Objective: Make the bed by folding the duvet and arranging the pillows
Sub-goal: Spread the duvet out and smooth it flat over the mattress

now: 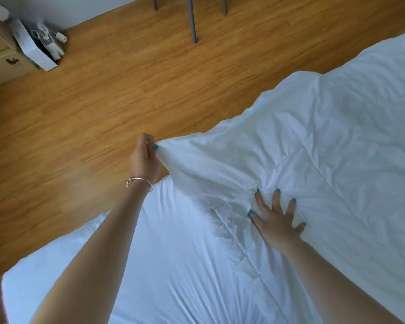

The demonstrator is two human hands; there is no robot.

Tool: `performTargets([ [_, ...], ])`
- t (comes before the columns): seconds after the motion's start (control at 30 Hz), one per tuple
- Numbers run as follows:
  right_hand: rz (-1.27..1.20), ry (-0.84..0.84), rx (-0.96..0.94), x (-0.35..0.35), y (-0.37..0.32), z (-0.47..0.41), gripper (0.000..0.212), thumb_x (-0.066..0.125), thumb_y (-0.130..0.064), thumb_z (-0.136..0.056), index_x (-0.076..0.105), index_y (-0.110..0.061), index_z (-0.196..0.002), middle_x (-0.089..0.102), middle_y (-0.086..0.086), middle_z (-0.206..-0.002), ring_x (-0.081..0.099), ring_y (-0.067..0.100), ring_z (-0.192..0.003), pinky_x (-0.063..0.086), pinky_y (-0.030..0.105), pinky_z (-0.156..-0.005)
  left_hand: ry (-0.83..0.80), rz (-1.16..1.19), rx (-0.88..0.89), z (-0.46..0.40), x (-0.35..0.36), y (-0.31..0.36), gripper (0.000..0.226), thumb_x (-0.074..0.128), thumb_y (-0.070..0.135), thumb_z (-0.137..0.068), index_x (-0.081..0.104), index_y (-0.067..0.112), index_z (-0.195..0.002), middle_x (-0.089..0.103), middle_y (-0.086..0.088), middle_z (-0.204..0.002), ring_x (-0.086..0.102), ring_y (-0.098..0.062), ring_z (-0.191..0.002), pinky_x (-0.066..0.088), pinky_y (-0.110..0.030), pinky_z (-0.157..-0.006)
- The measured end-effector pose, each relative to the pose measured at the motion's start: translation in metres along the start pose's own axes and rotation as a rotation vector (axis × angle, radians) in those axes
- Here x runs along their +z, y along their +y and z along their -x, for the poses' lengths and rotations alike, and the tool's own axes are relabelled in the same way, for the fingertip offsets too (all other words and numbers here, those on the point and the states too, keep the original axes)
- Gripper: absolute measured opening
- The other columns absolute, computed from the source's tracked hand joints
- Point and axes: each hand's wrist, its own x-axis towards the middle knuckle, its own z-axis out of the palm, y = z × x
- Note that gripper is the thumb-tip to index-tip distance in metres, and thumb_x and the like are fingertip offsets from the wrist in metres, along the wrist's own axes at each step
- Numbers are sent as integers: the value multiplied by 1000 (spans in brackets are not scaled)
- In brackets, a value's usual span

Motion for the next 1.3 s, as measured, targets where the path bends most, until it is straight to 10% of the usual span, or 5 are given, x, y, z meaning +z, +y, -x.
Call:
performTargets([
  [0.33,-40,25,-33,1,4,1,55,17,-66,-94,-19,-65,-136,-29,-16,-156,-26,29,-144,1,70,-109,-464,-862,-358,-68,29,2,34,46,16,-96,54,5,-127,52,-17,-131,49,-34,-121,39,-40,-100],
  [0.5,-55,51,-47,3,7,-2,55,17,-67,-94,-19,-66,-135,-30,-16,-155,-28,29,-144,-1,70,-108,-339,16,104,-65,80,87,32,53,39,-94,63,14,-112,57,-5,-104,56,-26,-96,40,-25,-74],
  [0.7,-76,41,-55,3,7,-5,55,17,-68,-94,-18,-66,-136,-31,-16,-155,-29,30,-143,-2,70,-109,-665,-1346,25,-45,101,61,54,26,33,-100,11,37,-151,2,1,-161,6,-30,-147,0,-67,-111],
  [0.9,-229,-7,-120,-1,15,-7,57,33,-59,-95,-1,-67,-139,-24,-22,-156,-29,22,-143,-13,66,-107,-203,-427,806,62,135,83,46,45,13,-92,47,13,-138,49,-14,-138,46,-33,-126,32,-45,-107],
  [1.3,-203,221,137,142,213,169,57,30,-45,-93,24,-40,-149,24,-7,-158,33,24,-143,16,43,-111,-732,-749,482,282,181,73,63,26,49,-90,18,32,-150,23,-13,-157,20,-37,-144,17,-60,-112],
])
